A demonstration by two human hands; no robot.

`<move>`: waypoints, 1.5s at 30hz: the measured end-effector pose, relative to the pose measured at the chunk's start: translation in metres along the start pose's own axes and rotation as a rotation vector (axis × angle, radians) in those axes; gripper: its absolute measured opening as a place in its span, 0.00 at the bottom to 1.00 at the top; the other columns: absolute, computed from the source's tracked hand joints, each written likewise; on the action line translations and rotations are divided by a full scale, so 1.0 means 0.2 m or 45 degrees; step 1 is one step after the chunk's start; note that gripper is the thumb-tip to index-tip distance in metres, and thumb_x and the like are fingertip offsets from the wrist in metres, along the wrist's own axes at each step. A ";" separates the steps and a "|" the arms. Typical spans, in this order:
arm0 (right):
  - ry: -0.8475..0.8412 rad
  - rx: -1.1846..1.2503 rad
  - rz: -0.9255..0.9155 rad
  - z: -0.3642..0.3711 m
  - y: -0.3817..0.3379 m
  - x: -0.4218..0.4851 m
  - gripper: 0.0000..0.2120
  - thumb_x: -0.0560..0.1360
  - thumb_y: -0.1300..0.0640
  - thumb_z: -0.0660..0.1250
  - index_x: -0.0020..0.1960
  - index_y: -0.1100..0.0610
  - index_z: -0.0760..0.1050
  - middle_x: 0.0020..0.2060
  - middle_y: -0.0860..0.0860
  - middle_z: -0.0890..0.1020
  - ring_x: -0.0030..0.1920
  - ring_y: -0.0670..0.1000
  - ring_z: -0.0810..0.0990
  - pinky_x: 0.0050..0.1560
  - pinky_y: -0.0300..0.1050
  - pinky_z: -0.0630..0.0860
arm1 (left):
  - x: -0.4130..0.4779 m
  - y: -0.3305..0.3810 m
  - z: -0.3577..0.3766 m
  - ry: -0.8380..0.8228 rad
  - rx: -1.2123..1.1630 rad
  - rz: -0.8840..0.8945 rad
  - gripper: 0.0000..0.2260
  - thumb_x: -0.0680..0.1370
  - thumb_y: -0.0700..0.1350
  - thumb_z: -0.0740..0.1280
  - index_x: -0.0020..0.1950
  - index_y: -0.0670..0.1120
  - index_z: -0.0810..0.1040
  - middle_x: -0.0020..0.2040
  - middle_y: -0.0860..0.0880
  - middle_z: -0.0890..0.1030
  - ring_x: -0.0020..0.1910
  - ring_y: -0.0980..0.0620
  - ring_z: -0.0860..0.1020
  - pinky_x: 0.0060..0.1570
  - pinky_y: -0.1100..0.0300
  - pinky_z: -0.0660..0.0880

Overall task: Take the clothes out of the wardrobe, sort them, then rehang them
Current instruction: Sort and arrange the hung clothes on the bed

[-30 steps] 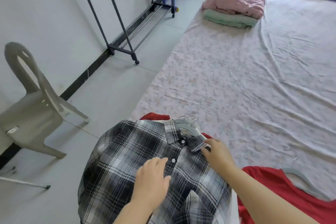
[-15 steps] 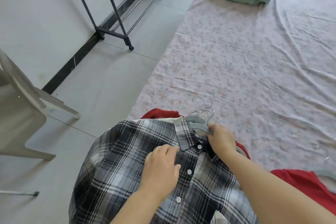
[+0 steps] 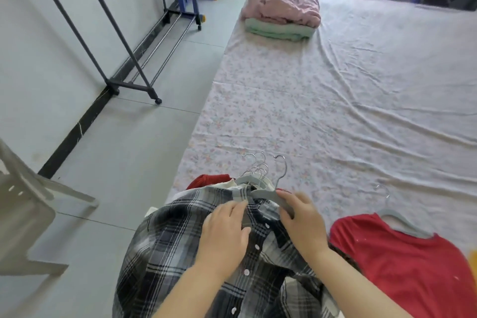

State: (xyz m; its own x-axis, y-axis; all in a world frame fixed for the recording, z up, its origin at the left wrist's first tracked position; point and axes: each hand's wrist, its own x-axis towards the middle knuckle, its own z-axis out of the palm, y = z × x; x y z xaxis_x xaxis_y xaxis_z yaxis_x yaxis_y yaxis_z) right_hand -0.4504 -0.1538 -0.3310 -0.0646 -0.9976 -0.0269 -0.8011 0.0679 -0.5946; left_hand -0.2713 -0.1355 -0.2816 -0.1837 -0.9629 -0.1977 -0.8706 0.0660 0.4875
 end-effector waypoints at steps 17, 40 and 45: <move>0.720 -0.056 0.154 -0.89 0.01 -1.25 0.26 0.69 0.57 0.69 0.64 0.42 0.71 0.43 0.41 0.76 0.40 0.38 0.75 0.38 0.27 0.72 | -0.47 0.83 -0.03 0.008 -0.206 1.214 0.25 0.65 0.38 0.76 0.58 0.53 0.76 0.40 0.53 0.81 0.32 0.54 0.78 0.28 0.65 0.71; 1.311 -0.450 0.589 -2.05 1.34 -3.14 0.17 0.72 0.49 0.61 0.58 0.48 0.79 0.40 0.44 0.79 0.39 0.43 0.74 0.34 0.36 0.73 | -1.91 2.79 1.11 -0.287 -0.318 1.601 0.13 0.71 0.44 0.68 0.54 0.51 0.82 0.42 0.53 0.82 0.30 0.52 0.78 0.24 0.61 0.71; 1.303 -0.540 0.623 -2.31 1.66 -3.24 0.17 0.68 0.56 0.69 0.57 0.50 0.80 0.40 0.47 0.79 0.39 0.46 0.75 0.35 0.39 0.75 | -1.96 3.14 1.32 -0.416 -0.335 1.543 0.15 0.78 0.44 0.65 0.63 0.53 0.76 0.52 0.54 0.79 0.41 0.51 0.78 0.35 0.58 0.73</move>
State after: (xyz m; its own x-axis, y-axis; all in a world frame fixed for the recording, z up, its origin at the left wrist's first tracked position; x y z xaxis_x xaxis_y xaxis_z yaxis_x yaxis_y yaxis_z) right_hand -0.9500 0.5227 -0.1397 -0.7026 -0.4027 0.5868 -0.6791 0.6257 -0.3838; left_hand -0.8664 0.3517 -0.1230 -0.9274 -0.2130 0.3076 0.0396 0.7616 0.6468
